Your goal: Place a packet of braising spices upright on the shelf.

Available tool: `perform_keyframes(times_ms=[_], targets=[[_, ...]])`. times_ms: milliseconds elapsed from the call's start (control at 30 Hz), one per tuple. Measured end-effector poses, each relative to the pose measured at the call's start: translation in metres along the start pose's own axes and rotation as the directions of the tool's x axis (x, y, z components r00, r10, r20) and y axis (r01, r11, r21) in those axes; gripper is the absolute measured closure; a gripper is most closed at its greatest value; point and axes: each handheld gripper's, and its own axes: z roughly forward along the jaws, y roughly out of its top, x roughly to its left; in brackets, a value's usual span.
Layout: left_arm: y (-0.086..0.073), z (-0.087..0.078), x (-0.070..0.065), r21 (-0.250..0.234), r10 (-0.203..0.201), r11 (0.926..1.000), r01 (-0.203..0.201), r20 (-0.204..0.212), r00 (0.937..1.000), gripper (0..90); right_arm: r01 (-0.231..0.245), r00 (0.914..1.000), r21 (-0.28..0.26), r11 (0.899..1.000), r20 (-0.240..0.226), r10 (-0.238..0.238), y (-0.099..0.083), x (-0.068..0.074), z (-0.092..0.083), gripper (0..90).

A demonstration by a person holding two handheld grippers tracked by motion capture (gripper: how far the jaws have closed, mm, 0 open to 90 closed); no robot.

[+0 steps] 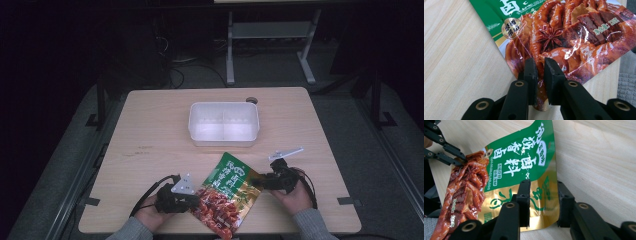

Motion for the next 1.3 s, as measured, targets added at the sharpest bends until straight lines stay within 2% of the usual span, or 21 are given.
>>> perform_keyframes(times_ms=[133, 300, 467, 533, 567, 733, 767, 833, 1000, 1033, 1067, 1133, 1167, 1233, 1300], targets=[[0.0, 0.0, 0.0, -0.005, -0.005, 1.0, 0.005, 0.001, 1.0, 80.1, 0.003, 0.9999, 0.019, 1.0, 0.013, -0.004, 0.001, -0.001, 0.004, 72.0], [-0.001, 0.0, 0.001, -0.008, -0.011, 0.9999, 0.011, 0.001, 0.9999, 77.5, -0.021, 0.9997, 0.032, 0.999, -0.012, 0.021, 0.007, -0.006, 0.007, 76.1], [-0.001, 0.0, 0.001, -0.01, -0.01, 0.9999, 0.01, -0.002, 0.9999, 76.7, -0.041, 0.999, 0.05, 0.998, -0.012, 0.042, 0.008, -0.01, 0.009, 77.4], [-0.001, 0.0, 0.001, -0.009, -0.007, 0.9999, 0.006, -0.007, 1.0, 74.9, -0.045, 0.9989, 0.059, 0.997, -0.012, 0.046, 0.008, -0.011, 0.01, 80.9], [-0.001, -0.001, 0.001, -0.009, 0.0, 1.0, 0.0, -0.01, 1.0, 73.1, -0.046, 0.9986, 0.067, 0.997, -0.023, 0.047, 0.008, -0.012, 0.009, 86.8], [-0.002, -0.004, 0.001, -0.01, 0.003, 0.9999, -0.003, -0.03, 0.9995, 67.0, -0.038, 0.9981, 0.063, 0.997, -0.045, 0.041, 0.009, -0.011, 0.004, 88.8], [-0.004, -0.005, 0.003, -0.018, -0.014, 0.9997, 0.014, -0.025, 0.9996, 65.3, -0.031, 0.9986, 0.064, 0.997, -0.041, 0.034, 0.01, -0.008, 0.003, 89.2], [-0.005, -0.007, 0.004, -0.018, -0.019, 0.9997, 0.018, -0.027, 0.9995, 62.8, -0.022, 0.9989, 0.067, 0.998, -0.039, 0.025, 0.011, -0.007, 0.002, 89.3], [-0.01, -0.017, 0.012, -0.045, -0.055, 0.9976, 0.053, -0.042, 0.9976, 57.2, -0.028, 0.9984, 0.063, 0.998, -0.047, 0.031, 0.011, -0.006, -0.002, 89.3], [-0.012, -0.02, 0.013, -0.052, -0.066, 0.9966, 0.064, -0.049, 0.9966, 57.2, -0.027, 0.9983, 0.061, 0.998, -0.05, 0.031, 0.012, -0.005, -0.004, 89.3], [-0.015, -0.024, 0.016, -0.063, -0.083, 0.9949, 0.079, -0.06, 0.9948, 52.9, -0.028, 0.9979, 0.048, 0.998, -0.058, 0.03, 0.013, -0.004, -0.008, 89.4], [-0.017, -0.026, 0.017, -0.069, -0.091, 0.9939, 0.086, -0.062, 0.9939, 49.9, -0.027, 0.9977, 0.042, 0.999, -0.061, 0.03, 0.014, -0.003, -0.011, 89.4], [-0.019, -0.028, 0.018, -0.074, -0.103, 0.9925, 0.097, -0.071, 0.9922, 49.9, -0.027, 0.9976, 0.037, 0.999, -0.062, 0.029, 0.014, -0.002, -0.012, 89.3], [-0.025, -0.032, 0.022, -0.089, -0.133, 0.9882, 0.125, -0.088, 0.9872, 43.5, -0.018, 0.9979, 0.027, 0.999, -0.061, 0.019, 0.017, 0.001, -0.019, 89.4], [-0.026, -0.033, 0.023, -0.098, -0.144, 0.9859, 0.135, -0.088, 0.9856, 41.4, -0.013, 0.998, 0.027, 1.0, -0.062, 0.014, 0.02, 0.003, -0.023, 89.4]])
